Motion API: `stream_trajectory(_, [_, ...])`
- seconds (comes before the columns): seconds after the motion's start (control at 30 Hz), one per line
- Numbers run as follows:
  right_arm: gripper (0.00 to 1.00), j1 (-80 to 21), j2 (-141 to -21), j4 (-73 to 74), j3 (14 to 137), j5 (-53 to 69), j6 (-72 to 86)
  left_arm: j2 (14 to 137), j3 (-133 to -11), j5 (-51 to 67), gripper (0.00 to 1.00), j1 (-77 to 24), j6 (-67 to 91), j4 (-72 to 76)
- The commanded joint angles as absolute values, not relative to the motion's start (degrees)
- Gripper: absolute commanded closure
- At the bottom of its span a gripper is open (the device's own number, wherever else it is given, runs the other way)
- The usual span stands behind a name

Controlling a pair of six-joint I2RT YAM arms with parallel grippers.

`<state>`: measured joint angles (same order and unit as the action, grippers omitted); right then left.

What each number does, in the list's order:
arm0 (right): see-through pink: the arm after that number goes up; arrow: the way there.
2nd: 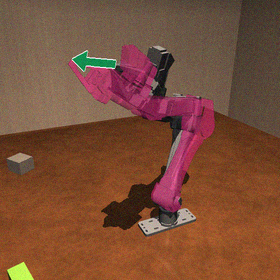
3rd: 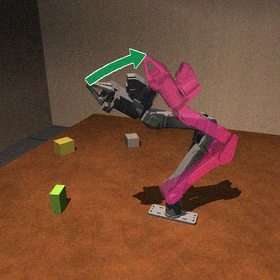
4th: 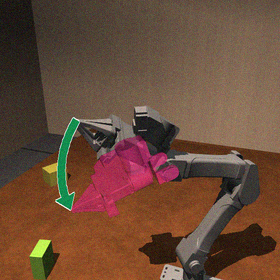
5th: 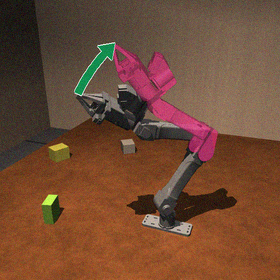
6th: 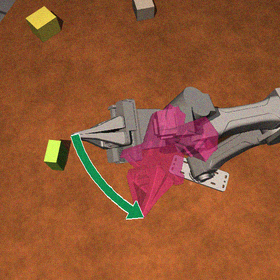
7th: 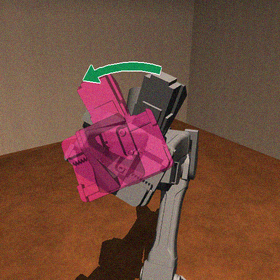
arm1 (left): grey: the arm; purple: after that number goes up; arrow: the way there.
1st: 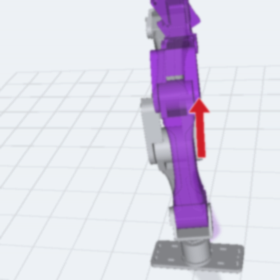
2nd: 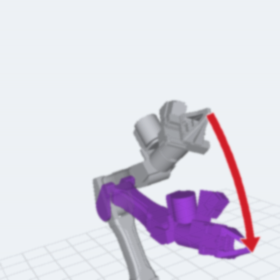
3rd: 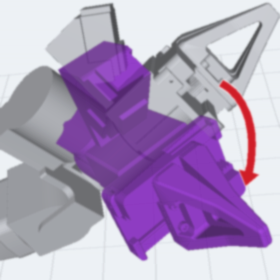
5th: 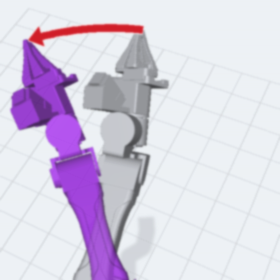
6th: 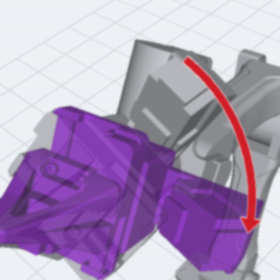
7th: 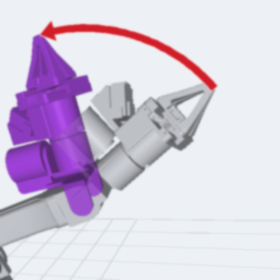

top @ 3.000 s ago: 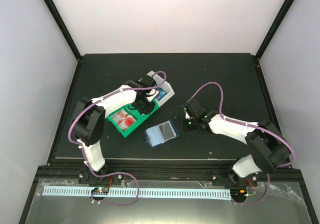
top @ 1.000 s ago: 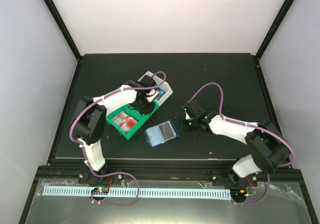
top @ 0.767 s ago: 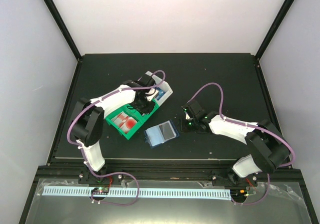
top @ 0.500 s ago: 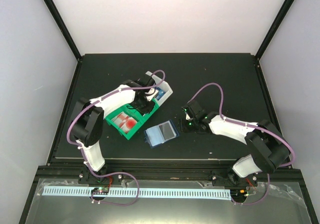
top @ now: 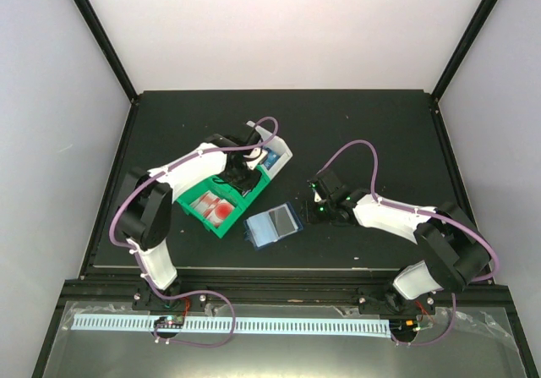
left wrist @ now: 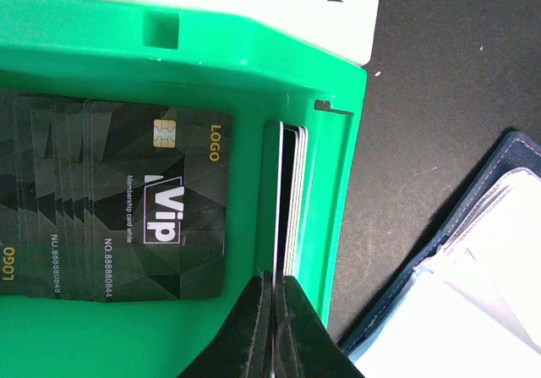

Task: Put the credit cards into the card holder
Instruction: Pick up the credit card from the storage box.

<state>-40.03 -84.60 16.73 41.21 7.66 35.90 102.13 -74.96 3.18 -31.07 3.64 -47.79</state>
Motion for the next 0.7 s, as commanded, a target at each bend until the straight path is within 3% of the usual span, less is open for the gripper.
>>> stream_trajectory(0.0, [0.52,-39.7,-84.1,16.4,41.5,7.1,35.9,99.7,-75.0,4.6,0.98,-31.0,4.2,-49.8])
stream_trajectory(0.47, [0.51,-39.7,-77.7,16.4,45.0,6.2,36.1,88.1,-73.4,-1.4,0.99,-31.0,7.5,-48.1])
stream_trajectory(0.67, [0.43,-39.7,-69.9,8.2,46.5,15.4,36.1,76.3,-70.3,5.0,0.98,-31.0,10.9,-41.6])
